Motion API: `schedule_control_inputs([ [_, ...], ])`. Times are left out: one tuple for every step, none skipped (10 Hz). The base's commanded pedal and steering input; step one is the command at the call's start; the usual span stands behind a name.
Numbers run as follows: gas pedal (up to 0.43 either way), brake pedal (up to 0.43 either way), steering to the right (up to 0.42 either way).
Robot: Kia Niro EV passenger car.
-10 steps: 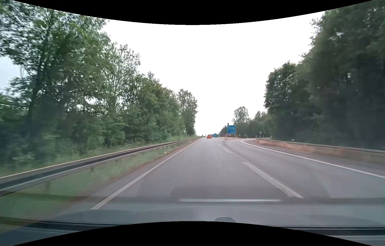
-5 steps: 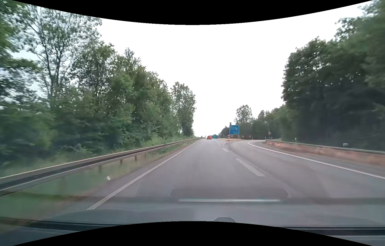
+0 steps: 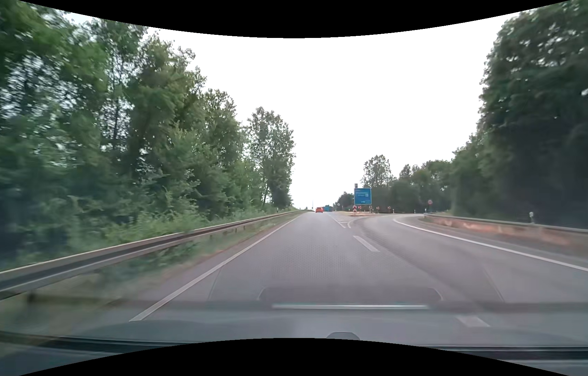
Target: Follow the waypoints while adhering to traffic rules and regulations
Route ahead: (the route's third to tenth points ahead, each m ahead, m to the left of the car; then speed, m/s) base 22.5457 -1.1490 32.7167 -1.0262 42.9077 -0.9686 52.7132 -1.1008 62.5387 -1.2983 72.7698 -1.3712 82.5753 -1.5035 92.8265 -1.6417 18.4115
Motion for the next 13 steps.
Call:
schedule_control_inputs([
  [0.0, 0.0, -0.002],
  [0.0, 0.0, -0.002],
  [0.0, 0.0, -0.002],
  [0.0, 0.0, -0.002],
  [0.0, 0.0, -0.002],
  [0.0, 0.0, -0.002],
  [0.0, 0.0, -0.002],
  [0.0, 0.0, -0.001],
  [0.0, 0.0, -0.002],
  [0.0, 0.0, -0.001],
  [0.0, 0.0, -0.003],
  [0.0, 0.0, -0.003],
  [0.0, 0.0, -0.003],
])
